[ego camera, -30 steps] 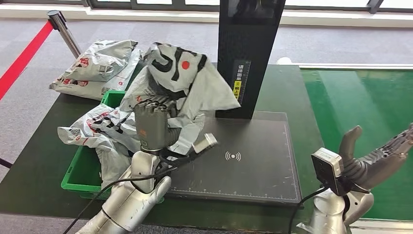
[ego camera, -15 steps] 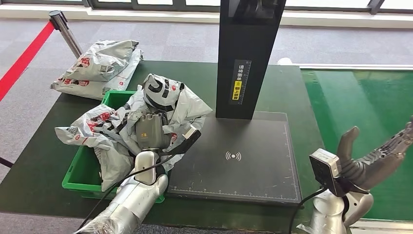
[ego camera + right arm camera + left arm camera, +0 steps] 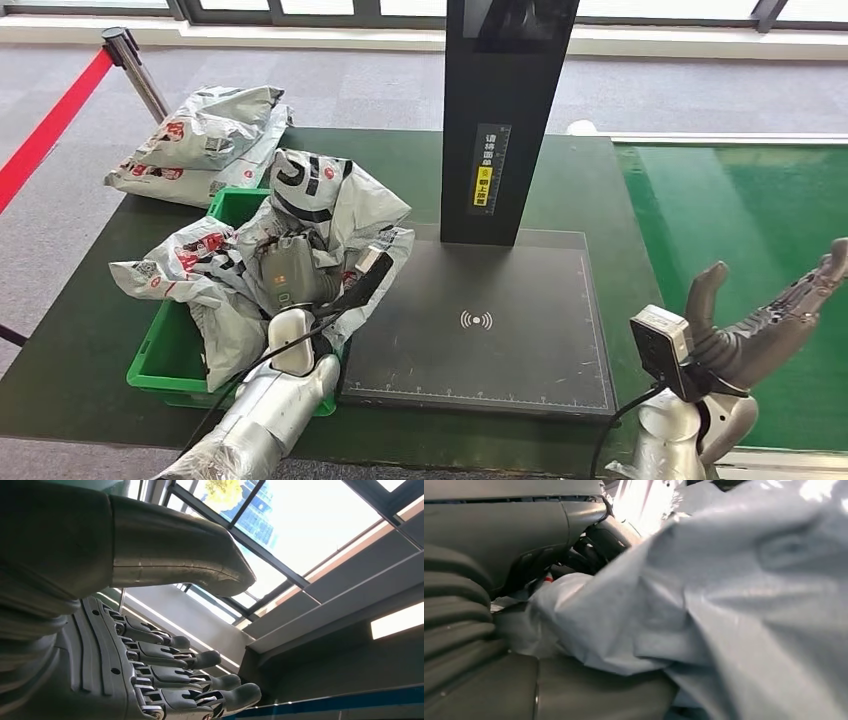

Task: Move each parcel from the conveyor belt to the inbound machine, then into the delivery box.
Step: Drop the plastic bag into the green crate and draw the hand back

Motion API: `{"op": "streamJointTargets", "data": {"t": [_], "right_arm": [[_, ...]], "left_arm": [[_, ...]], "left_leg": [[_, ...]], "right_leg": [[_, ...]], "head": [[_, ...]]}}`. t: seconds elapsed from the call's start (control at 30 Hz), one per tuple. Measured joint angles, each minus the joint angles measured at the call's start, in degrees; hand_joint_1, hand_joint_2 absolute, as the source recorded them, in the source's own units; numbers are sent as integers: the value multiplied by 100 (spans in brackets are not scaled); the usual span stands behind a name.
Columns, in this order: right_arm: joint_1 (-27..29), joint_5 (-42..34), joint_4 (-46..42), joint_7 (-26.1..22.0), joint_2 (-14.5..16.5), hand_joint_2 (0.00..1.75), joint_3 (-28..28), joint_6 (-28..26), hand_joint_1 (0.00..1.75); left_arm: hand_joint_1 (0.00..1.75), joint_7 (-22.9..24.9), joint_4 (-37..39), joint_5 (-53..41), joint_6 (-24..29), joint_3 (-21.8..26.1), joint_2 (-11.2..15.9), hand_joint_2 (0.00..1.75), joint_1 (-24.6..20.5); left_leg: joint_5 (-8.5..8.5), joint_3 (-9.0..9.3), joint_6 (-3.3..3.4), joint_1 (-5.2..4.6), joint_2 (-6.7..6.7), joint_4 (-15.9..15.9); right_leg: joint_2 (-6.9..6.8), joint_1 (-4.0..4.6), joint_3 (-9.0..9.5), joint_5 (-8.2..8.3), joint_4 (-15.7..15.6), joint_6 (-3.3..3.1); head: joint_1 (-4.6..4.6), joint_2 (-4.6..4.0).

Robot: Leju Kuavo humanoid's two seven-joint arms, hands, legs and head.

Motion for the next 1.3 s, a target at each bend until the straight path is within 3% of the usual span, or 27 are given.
{"op": "streamJointTargets", "data": {"t": [0.1, 0.33, 0.43, 0.7, 1.3], "right_arm": [[2, -3, 35, 0, -1, 175, 0, 0, 0], [-2, -5, 130, 1, -2, 175, 0, 0, 0], [-5, 1, 171, 0, -2, 175, 0, 0, 0], [-7, -1, 212, 0, -2, 175, 0, 0, 0], [-7, -44, 217, 1, -4, 175, 0, 0, 0]], "left_arm": [[0, -299, -470, 0, 1, 168, -31, 0, 255], [0, -1733, -2035, 98, 4, 912, -354, 0, 988], [0, -2054, -2595, 234, 7, 1161, -459, 0, 1191], [0, -2013, -2981, 342, 4, 1371, -483, 0, 1281], [0, -1951, -3037, 303, 4, 1460, -483, 0, 1304]], "left_leg": [[-4, -5, -3, 1, 5, -1], [-10, -36, -3, 4, 12, 0], [-11, -46, -2, 4, 10, 0], [-9, -52, -1, 4, 8, 0], [-9, -53, 0, 4, 7, 0]], "right_leg": [[7, 0, -9, -3, 1, -3], [17, -1, -42, -5, 1, -2], [14, 0, -50, -6, 1, -1], [7, 0, -52, -7, 1, 0], [8, 0, -54, -7, 1, 0]], "head": [[1, 0], [0, 0], [0, 0], [0, 0], [0, 0]]}}
